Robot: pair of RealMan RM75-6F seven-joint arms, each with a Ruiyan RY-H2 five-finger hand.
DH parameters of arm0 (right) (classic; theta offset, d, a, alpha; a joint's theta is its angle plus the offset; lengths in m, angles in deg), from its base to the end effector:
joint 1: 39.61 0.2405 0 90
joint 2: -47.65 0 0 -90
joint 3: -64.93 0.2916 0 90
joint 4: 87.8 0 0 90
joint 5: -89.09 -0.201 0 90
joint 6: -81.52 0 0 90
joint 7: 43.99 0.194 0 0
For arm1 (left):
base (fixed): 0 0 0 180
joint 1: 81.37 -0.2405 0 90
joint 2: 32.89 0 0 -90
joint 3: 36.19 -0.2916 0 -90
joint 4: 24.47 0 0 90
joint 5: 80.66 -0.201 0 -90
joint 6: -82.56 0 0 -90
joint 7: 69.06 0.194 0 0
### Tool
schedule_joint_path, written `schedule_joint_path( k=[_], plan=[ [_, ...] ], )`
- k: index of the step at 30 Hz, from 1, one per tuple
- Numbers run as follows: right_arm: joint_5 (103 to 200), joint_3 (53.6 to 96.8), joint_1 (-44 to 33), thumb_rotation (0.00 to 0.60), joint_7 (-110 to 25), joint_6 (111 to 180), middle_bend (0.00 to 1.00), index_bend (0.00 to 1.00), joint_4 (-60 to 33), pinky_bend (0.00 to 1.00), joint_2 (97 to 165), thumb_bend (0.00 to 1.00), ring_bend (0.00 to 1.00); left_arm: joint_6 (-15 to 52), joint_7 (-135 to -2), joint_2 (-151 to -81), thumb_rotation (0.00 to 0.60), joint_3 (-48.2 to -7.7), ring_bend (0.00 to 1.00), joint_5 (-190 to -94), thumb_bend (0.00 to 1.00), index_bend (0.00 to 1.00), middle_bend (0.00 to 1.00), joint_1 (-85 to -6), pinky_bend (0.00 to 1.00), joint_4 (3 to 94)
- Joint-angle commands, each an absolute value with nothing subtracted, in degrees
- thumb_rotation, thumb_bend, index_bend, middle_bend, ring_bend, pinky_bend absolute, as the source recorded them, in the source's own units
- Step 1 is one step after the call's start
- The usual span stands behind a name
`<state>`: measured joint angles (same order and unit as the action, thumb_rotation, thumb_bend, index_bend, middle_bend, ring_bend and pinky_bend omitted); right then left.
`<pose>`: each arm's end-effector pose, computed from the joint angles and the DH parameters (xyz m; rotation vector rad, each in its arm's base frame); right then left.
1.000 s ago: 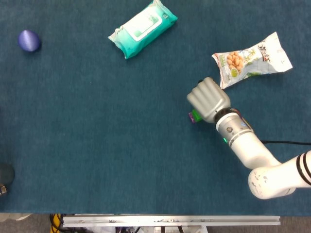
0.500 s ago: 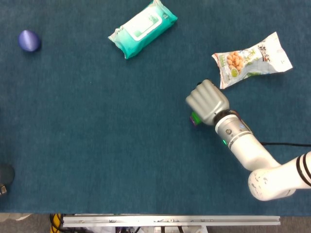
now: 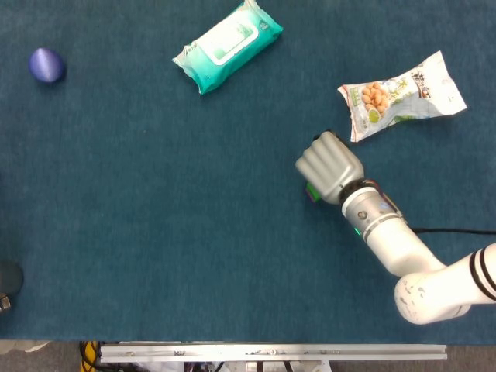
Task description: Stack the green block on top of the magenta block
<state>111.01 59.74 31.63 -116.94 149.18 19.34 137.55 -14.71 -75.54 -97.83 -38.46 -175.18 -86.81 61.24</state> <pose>-0.0826 -0.3630 -0.0752 2.2573 -0.3086 0.2050 -0.3566 0.1516 0.1960 -1.3498 -0.8819 -0.9409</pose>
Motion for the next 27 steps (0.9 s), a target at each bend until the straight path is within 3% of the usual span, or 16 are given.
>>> schedule_joint_path(
  k=[1, 27],
  plan=[
    [111.1, 59.6, 31.6, 0.600, -117.0, 149.2, 0.50, 0.64, 19.2, 0.49, 137.7, 0.28, 0.39, -14.7, -75.5, -97.8, 0.600, -38.5, 0.29, -175.2, 0.29, 0.26, 0.28, -86.8, 0.18, 61.2],
    [112.0, 58.5, 30.9, 0.600, -118.6, 148.5, 0.50, 0.64, 17.2, 0.49, 139.6, 0.28, 0.39, -15.0, -76.0, -98.2, 0.600, -38.4, 0.29, -175.0, 0.29, 0.26, 0.28, -87.0, 0.18, 60.7]
  ],
)
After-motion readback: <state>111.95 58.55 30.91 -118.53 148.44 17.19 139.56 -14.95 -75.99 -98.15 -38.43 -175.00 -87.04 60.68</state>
